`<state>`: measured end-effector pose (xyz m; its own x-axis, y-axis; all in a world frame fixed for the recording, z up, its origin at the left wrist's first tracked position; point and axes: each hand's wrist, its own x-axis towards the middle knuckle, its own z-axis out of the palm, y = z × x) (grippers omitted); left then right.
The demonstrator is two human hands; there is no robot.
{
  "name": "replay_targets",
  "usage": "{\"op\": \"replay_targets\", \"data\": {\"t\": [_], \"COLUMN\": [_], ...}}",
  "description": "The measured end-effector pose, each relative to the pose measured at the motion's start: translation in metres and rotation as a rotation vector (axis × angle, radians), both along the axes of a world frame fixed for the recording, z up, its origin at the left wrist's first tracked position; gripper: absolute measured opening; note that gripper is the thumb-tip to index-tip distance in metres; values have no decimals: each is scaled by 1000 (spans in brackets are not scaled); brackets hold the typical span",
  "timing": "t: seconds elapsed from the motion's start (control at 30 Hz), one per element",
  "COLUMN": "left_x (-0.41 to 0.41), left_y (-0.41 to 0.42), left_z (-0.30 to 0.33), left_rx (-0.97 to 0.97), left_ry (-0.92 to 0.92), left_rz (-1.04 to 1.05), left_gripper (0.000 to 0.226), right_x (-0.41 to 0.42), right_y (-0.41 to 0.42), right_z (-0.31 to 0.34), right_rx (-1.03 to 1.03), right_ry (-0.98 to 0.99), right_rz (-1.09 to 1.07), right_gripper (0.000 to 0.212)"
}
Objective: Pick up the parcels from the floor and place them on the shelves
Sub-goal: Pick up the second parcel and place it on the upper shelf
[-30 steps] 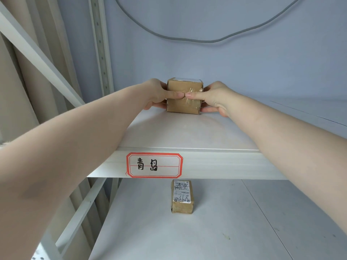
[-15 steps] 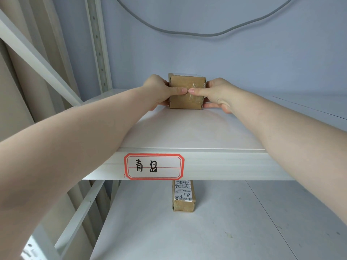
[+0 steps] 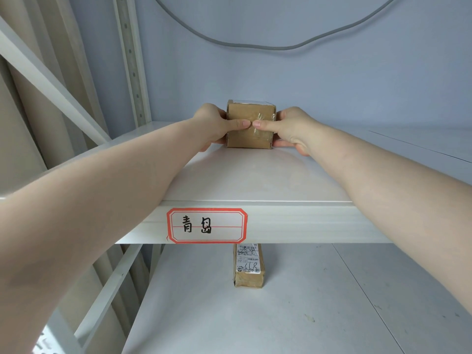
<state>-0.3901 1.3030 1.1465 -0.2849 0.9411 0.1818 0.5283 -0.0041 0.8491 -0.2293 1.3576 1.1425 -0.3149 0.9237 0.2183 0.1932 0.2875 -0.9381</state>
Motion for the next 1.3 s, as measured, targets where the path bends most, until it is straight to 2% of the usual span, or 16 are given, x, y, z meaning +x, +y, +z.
{"op": "replay_targets", "data": {"t": [0.17, 0.3, 0.47, 0.57, 0.63, 0.83, 1.03, 1.3], "left_x": [-2, -4, -4, -2, -2, -3, -1, -1], "left_y": [1, 1, 2, 2, 1, 2, 2, 3], "left_z": [0, -1, -2, -2, -2, -2, -2, -1], "left_rx": [-11, -4, -2, 7, 14, 9, 14, 15], "left_ry": [7, -4, -29, -23, -22, -45, -56, -43], "left_rz": [5, 0, 6, 16, 14, 13, 12, 23], "left_gripper": [55, 43, 60, 39, 38, 60, 74, 80], "right_x": [-1, -1, 0, 0, -1, -2, -3, -3], "right_y": [1, 2, 0, -1, -2, -3, -4, -5], "right_z": [-1, -2, -1, -1, -1, 0, 0, 0], "right_rx": [3, 9, 13, 18, 21, 16, 15, 22], "right_ry": [-19, -31, -37, -44, -46, -41, -42, -52], "right_rz": [5, 4, 9, 8, 5, 4, -10, -29], "right_gripper": [28, 26, 13, 12, 12, 10, 24, 30]}}
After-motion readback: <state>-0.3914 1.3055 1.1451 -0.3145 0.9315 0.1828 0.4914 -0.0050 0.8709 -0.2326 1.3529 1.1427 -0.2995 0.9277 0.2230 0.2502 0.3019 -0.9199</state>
